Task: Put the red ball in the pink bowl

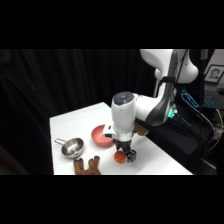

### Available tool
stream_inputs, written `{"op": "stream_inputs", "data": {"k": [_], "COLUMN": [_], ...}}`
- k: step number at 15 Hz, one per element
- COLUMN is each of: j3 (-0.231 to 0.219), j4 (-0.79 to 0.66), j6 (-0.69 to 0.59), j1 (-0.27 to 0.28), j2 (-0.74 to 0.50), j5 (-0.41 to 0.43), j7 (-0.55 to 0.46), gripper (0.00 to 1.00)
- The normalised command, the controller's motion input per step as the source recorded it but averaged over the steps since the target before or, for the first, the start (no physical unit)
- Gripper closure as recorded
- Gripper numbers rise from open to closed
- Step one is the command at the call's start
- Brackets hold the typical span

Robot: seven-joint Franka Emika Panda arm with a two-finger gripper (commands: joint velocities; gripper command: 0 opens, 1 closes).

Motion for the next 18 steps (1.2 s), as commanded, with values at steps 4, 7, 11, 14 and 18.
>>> {"op": "stream_inputs", "data": {"k": [4,7,11,14,18], "j3": [-0.141,-0.111,-0.082,-0.069,-0.061], "j4": [0.13,0.10,0.06,0.05,0.01], "j6": [0.14,0.13,0.11,0.08,-0.02], "j1": [0.117,0.111,0.089,0.078,0.088], "j2": [0.14,0.11,0.07,0.04,-0.10], "j5": [-0.061,-0.049,-0.025,-0.012,-0.019], "j7": [0.12,0.12,0.11,0.08,0.07], "gripper": [0.00,0.00,0.45,0.69,0.96]}}
